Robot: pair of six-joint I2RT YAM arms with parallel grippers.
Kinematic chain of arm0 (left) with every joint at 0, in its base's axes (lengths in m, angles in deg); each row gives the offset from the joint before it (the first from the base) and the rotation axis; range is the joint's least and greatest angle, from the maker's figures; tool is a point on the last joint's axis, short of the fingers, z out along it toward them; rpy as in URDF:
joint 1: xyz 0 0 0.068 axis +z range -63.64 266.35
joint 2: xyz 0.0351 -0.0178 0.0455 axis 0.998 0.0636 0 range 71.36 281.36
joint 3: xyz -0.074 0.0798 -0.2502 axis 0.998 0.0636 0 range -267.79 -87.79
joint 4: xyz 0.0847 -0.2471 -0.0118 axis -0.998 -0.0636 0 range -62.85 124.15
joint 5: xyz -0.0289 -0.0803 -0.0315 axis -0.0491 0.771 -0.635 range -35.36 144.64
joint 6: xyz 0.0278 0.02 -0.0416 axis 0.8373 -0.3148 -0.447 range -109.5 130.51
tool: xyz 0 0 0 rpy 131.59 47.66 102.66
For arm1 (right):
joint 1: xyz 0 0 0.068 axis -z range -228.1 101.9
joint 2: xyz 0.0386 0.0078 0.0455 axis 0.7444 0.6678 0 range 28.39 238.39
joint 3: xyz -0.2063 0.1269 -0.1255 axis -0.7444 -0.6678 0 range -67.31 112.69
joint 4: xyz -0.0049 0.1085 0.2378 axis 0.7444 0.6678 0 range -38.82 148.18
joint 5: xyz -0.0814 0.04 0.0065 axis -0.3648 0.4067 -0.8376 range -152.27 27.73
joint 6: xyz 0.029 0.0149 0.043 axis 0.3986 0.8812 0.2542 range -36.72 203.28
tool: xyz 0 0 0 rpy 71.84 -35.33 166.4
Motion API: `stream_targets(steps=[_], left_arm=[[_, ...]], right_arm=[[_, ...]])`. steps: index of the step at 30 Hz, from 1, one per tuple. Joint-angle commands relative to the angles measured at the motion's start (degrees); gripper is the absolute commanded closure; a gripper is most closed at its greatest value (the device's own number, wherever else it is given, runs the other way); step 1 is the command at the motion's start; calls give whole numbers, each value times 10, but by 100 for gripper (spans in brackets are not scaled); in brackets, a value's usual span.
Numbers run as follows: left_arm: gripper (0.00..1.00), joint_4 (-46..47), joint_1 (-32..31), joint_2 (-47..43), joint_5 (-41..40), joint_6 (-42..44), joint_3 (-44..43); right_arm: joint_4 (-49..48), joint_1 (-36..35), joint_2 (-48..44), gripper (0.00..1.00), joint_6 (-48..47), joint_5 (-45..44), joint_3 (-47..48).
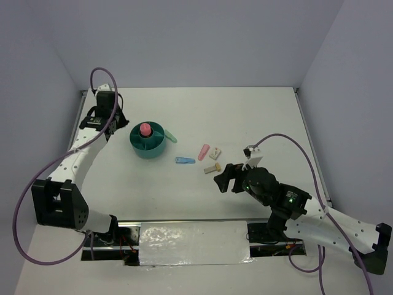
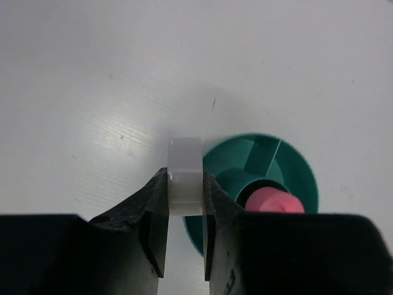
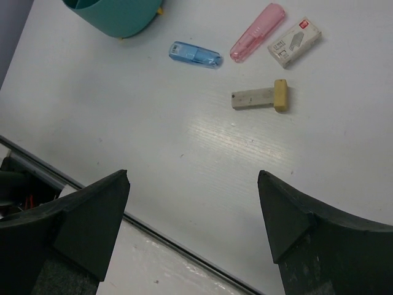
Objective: Sort the stationery into containers
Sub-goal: Place the stationery in the storage box.
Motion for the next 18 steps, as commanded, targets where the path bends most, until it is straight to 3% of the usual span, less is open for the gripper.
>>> stream_targets(steps=[1,4,8,10,16,18], left_arm=[[100,20,21,8,40,77,-57],[100,10,31,40,111,182,-113],[100,-56,42,107,168,252,-172],[100,-37,50,105,247,268,-155],[100,-4,54,118,299,309,-138],[100,11,58,113,356,338,-121]], right_arm=[[-8,-3,-25,8,-18,11,-9],[9,-4,-48,8,-25,13,-14],[16,-3,-85,7,-38,6,-25],[14,-3,-90,7,-42,6,-26],[43,-3,-87,7,-60,20,-16],[39,-3,-90,7,-62,20,-18]])
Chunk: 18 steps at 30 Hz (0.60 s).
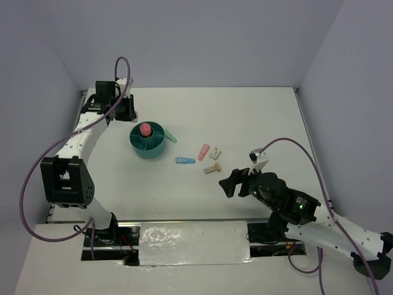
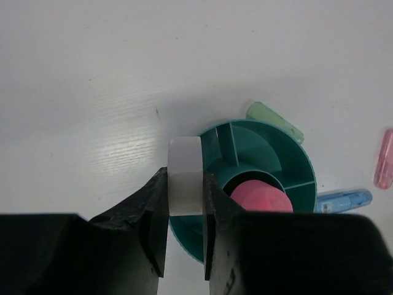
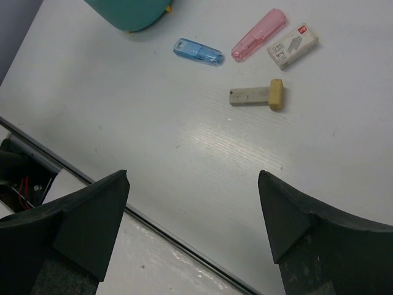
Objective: Sort the stationery into containers
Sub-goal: Place the stationery in the storage box.
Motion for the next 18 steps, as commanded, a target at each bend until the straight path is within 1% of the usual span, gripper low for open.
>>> stream_targets(steps=[1,2,5,7,10,13,16,17,18], left_arm=[[100,40,6,-16,101,58,12],[100,59,6,-24,120,61,20],[97,81,8,-43,104,66,46],[96,84,9,-43,90,66,52],[93,97,10,-34,117,65,65],[91,98,10,-21,125,64,75],[83,101,10,-22,111,59,83],[79,105,10,-25,105,59,86],[77,110,10,-29,98,54,93]], right_arm=[[2,-3,-4,7,-20,6,1],[-5,-3,-4,7,-22,11,1],[-10,-3,5,7,-27,22,4],[-7,-3,9,7,-32,23,7],[-4,-3,13,7,-35,19,12],[-5,-4,7,7,-37,23,9],[-7,-4,3,7,-38,21,9],[-6,-3,3,7,-38,22,10],[-4,-3,4,7,-39,22,13]])
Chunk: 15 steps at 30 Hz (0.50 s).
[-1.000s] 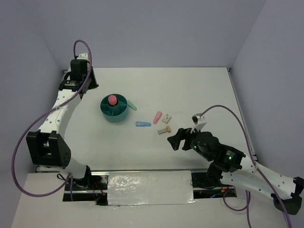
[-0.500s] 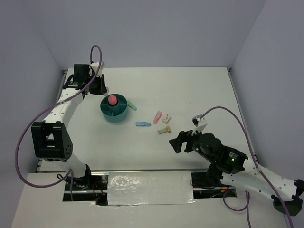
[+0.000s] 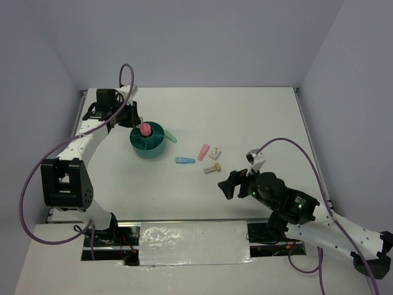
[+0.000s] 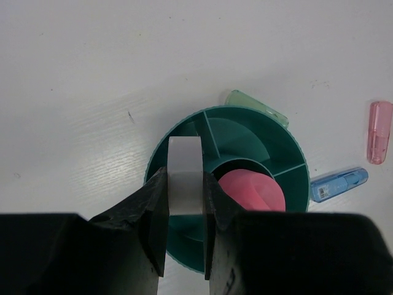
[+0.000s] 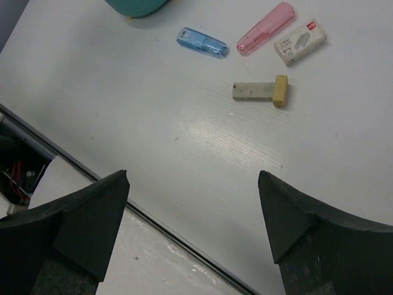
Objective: Sort the stationery into containers
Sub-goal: Place the stationery in the storage box.
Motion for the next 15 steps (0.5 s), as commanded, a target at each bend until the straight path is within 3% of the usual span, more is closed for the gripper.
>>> stream_targets(steps=[1,6,9,10,15], left_arm=[[75,37,2,-12,3,9,13],[71,34,3,-11,-12,8,19],[62,36,3,-14,-13,7,23],[1,37,3,-15,-16,6,24],[1,34,3,-28,-19,4,22]], right_arm=[[-4,-3,-4,7,-12,0,14],[-6,-4,-4,7,-13,0,13],[-6,-4,-1,7,-15,0,14],[-6,-3,1,7,-15,0,15],[-7,-3,4,7,-18,-3,16]])
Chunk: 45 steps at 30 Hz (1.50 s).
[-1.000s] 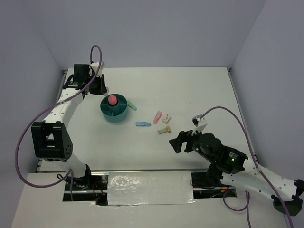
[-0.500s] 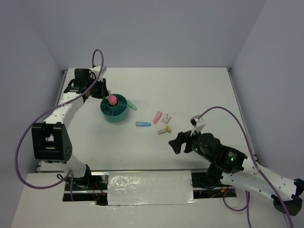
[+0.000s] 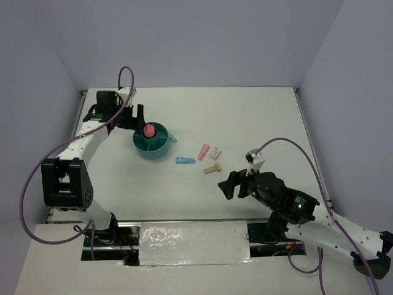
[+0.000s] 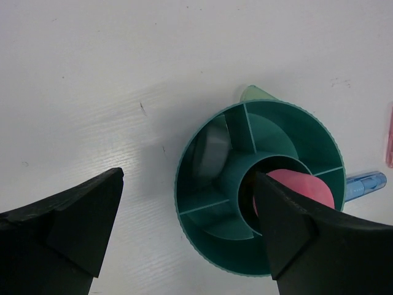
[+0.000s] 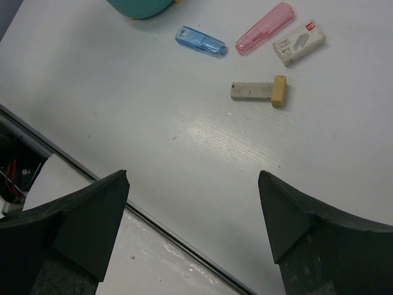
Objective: Sort the stationery into containers
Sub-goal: Place the stationery in the storage box, then pick up the stationery from the center of the board.
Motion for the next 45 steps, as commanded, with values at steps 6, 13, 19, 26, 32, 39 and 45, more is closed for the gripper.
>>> stream_targets(steps=[6,13,19,26,32,39,45], left_arm=[[1,19,2,-75,-26,0,-5],[1,-20,2,-124,-240,-118,-32],[1,-116,2,-220,-274,-230,-53],[1,-120,1,-453,-224,-284,118],[1,-102,1,-586,-215,-274,244],[1,-93,1,-620,-178,-268,254],[1,-91,0,-601,-158,-262,252]], right_arm=[[-11,-3,6,7,-9,-9,14],[-35,-2,53,1,8,-44,14],[-37,74,223,5,24,-27,66],[-64,139,404,24,36,15,162],[-167,160,579,30,-209,170,302],[-105,214,803,35,-255,302,527],[-82,235,924,40,-260,328,668]])
